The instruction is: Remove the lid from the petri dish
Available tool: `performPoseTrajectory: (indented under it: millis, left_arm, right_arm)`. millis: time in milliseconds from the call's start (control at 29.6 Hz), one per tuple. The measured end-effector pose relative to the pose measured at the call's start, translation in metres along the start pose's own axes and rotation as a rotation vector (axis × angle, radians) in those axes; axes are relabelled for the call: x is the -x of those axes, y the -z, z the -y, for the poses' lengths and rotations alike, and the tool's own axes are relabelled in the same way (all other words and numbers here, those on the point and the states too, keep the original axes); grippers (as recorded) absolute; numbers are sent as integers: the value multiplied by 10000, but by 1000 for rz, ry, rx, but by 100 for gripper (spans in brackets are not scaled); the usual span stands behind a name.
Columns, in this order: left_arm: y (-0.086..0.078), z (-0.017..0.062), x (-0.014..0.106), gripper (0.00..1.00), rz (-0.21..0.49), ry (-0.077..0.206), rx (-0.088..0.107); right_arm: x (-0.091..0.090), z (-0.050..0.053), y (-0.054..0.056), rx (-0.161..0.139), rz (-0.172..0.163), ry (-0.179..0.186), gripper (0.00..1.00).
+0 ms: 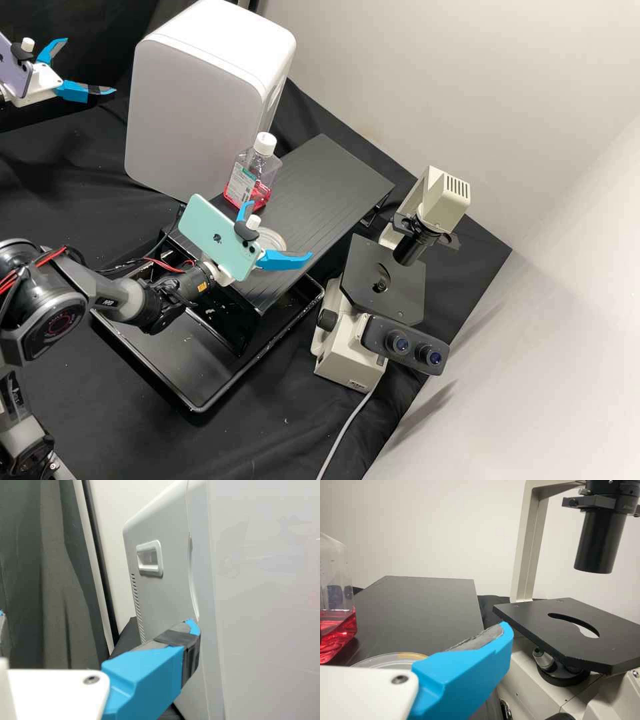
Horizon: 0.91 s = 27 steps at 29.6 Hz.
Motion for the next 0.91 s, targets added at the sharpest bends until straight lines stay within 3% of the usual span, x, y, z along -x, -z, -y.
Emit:
performPoseTrajectory:
  millis: [540,776,911]
  left_arm:
    - [-36,5,0,100,8,1,4]
    - [-343,32,38,100,110,12,9]
    - [-549,102,124,100,180,23,9]
  right_arm:
    - [0,0,0,0,0,0,100]
    - [0,0,0,0,0,0,100]
    - [0,0,0,0,0,0,100]
